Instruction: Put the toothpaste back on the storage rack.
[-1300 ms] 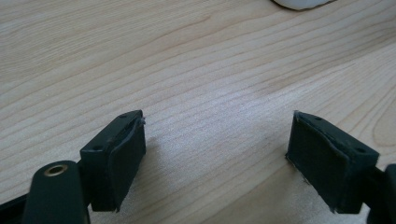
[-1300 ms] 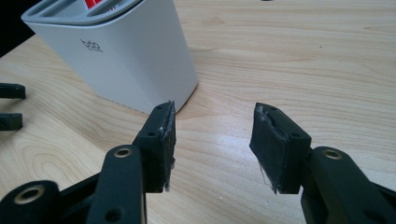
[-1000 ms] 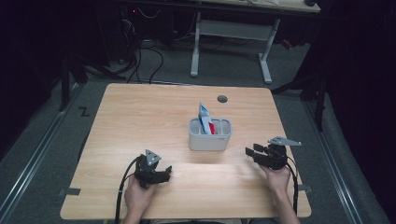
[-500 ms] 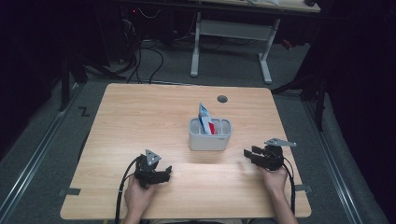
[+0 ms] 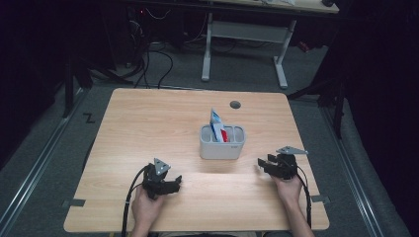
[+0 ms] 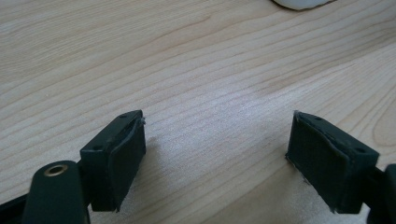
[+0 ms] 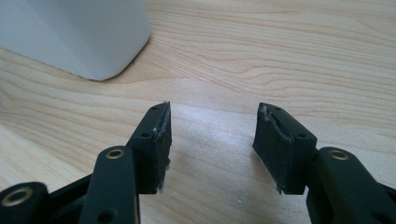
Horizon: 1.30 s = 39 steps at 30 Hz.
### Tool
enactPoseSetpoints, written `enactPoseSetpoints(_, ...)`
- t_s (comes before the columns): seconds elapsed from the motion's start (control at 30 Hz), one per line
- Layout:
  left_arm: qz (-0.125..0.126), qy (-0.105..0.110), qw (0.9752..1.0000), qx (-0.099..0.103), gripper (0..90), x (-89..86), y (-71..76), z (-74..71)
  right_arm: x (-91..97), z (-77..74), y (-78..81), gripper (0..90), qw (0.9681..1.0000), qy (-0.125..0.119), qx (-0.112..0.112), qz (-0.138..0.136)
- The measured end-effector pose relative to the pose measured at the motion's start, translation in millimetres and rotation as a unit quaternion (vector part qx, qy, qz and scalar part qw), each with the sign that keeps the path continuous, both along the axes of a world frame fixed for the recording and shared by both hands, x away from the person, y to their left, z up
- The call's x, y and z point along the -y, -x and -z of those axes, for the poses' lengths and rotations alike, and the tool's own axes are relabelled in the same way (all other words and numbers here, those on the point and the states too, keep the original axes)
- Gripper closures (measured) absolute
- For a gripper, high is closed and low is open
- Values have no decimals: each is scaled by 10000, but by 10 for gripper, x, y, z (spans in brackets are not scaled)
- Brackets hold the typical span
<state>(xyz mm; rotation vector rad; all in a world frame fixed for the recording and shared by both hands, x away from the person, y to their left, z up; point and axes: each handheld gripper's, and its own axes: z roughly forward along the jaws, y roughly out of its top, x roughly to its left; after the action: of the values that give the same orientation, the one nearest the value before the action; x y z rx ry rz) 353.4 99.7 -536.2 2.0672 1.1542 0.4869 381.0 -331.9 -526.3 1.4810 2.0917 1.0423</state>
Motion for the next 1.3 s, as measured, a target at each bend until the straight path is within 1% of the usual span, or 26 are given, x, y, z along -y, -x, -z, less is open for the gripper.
enactPoseSetpoints(0.1,0,1,10000,1,197,0,0,0,-9,21,-13,454,10000,72,6,33)
enactPoseSetpoints(0.17,1,0,10000,1,197,0,0,0,-24,34,-21,450,9998,170,4,44)
enactPoseSetpoints(0.47,0,2,10000,0,196,0,0,0,-40,37,-26,431,9989,448,55,81)
enactPoseSetpoints(0.5,1,1,10000,0,197,0,0,0,-49,38,-22,427,9987,502,65,96)
enactPoseSetpoints(0.57,1,1,10000,1,197,0,0,0,-91,40,-8,415,9973,718,126,112)
enactPoseSetpoints(0.6,7,-6,10000,0,197,-1,1,0,-103,41,-3,411,9969,753,157,139)
enactPoseSetpoints(0.7,8,-6,10000,0,197,-1,1,0,-86,42,-12,377,9976,666,83,175)
enactPoseSetpoints(0.83,9,-6,10000,0,197,-2,1,1,-95,41,-6,370,9975,677,66,203)
enactPoseSetpoints(1.3,6,12,10000,-2,196,-2,1,1,-96,43,-3,351,9975,682,65,149)
